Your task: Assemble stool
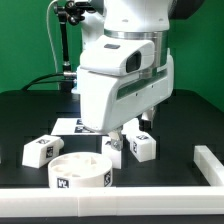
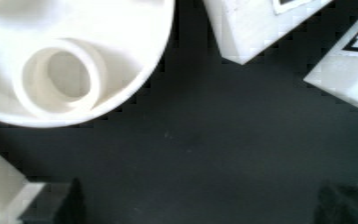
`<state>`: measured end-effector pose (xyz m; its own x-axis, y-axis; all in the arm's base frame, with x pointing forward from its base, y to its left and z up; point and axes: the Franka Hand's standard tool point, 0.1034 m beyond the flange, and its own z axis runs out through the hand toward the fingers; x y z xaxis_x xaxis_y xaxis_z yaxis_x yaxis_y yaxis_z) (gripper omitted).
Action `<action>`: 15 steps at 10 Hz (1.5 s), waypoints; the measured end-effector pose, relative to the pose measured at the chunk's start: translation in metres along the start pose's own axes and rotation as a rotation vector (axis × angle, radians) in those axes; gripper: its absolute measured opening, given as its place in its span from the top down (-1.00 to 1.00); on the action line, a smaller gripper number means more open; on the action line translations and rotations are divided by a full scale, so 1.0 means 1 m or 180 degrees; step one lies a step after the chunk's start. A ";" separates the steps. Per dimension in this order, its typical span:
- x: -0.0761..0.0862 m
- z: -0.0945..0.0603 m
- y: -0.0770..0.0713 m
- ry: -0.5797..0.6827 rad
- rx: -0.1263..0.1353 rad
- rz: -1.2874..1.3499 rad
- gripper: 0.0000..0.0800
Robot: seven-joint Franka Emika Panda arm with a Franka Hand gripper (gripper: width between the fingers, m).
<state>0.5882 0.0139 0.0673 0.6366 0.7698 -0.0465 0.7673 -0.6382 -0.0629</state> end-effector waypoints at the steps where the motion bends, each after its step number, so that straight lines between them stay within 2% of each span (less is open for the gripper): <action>1: 0.000 0.000 0.000 0.0000 0.0000 0.0000 -0.62; 4: 0.000 0.000 0.000 0.0000 0.0000 -0.0001 -0.62; 5: -0.003 0.000 0.004 0.0045 -0.0078 -0.0302 -0.62; 6: -0.017 -0.001 0.010 0.0132 -0.0216 -0.0706 -0.62; 8: -0.049 0.002 0.013 0.0146 -0.0298 -0.1318 -0.62; 9: -0.055 0.006 0.013 0.0169 -0.0339 -0.1367 -0.62; 13: -0.057 0.010 0.013 0.0162 -0.0318 -0.1360 -0.62; 14: -0.064 0.014 0.019 0.0178 -0.0393 -0.1675 -0.62; 15: -0.069 0.019 0.020 0.0181 -0.0401 -0.1704 -0.62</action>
Offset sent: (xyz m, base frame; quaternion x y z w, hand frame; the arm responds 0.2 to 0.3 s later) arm 0.0000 0.0000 0.0000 0.0000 0.0000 0.0000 1.0000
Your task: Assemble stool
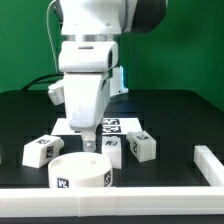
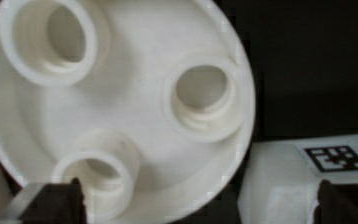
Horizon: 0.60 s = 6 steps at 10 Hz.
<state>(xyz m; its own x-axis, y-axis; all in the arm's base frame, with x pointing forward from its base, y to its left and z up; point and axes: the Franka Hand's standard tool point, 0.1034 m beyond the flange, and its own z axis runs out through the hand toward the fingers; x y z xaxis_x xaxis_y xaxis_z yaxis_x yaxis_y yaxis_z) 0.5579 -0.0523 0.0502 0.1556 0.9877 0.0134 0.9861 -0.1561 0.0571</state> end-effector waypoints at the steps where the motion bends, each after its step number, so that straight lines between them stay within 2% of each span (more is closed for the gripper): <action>1: -0.002 0.004 -0.003 0.0002 0.0015 -0.0048 -0.62; 3: -0.008 0.016 -0.005 0.0013 0.0005 -0.0134 -0.62; 6: -0.014 0.029 -0.005 0.0018 0.0052 -0.0123 -0.62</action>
Offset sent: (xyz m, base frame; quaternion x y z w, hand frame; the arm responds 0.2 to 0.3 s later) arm 0.0010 -0.0049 -0.0156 -0.0074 0.0161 -0.0363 0.9992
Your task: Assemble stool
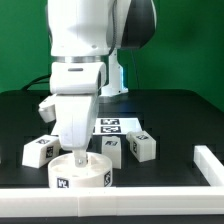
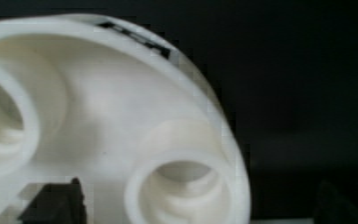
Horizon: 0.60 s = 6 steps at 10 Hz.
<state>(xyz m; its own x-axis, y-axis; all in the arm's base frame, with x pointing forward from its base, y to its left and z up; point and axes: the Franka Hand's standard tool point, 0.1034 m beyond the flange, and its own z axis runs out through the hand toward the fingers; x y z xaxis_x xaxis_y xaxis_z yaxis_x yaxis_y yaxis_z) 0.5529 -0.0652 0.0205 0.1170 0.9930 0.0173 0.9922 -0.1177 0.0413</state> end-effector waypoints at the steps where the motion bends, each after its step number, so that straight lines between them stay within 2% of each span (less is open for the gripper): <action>1: 0.000 0.002 0.000 0.0001 0.0005 0.0004 -0.62; 4: 0.000 0.003 -0.001 0.0003 0.0018 0.0008 -0.59; 5: 0.000 0.003 -0.001 0.0003 0.0019 0.0009 -0.10; 6: 0.000 0.003 -0.001 0.0003 0.0017 0.0009 0.21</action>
Offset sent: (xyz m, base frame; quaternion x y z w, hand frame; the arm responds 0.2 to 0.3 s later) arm 0.0000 0.0000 0.0000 0.0000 0.0000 0.0000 1.0000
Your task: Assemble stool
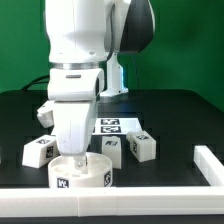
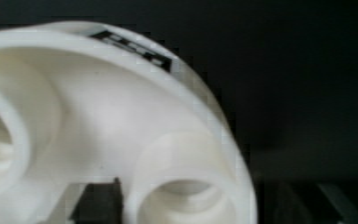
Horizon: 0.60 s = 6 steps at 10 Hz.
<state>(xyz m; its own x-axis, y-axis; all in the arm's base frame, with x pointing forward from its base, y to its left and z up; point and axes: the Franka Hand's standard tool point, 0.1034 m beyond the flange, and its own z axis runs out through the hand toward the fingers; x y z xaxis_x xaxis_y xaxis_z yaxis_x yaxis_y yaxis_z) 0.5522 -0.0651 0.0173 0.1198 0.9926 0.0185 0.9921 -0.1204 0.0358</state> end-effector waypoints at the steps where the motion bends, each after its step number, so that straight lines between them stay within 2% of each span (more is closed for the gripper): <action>1: 0.000 0.000 0.000 0.0000 0.0000 0.0000 0.21; 6: 0.000 0.000 0.000 0.0000 0.0001 0.0001 0.20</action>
Offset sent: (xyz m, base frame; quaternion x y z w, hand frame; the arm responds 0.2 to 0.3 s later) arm 0.0000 0.0000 0.0000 0.0000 0.0000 0.0000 1.0000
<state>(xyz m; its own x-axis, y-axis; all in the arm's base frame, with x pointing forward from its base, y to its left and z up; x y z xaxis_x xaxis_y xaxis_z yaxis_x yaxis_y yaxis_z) 0.5521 -0.0651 0.0172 0.1200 0.9926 0.0185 0.9921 -0.1206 0.0356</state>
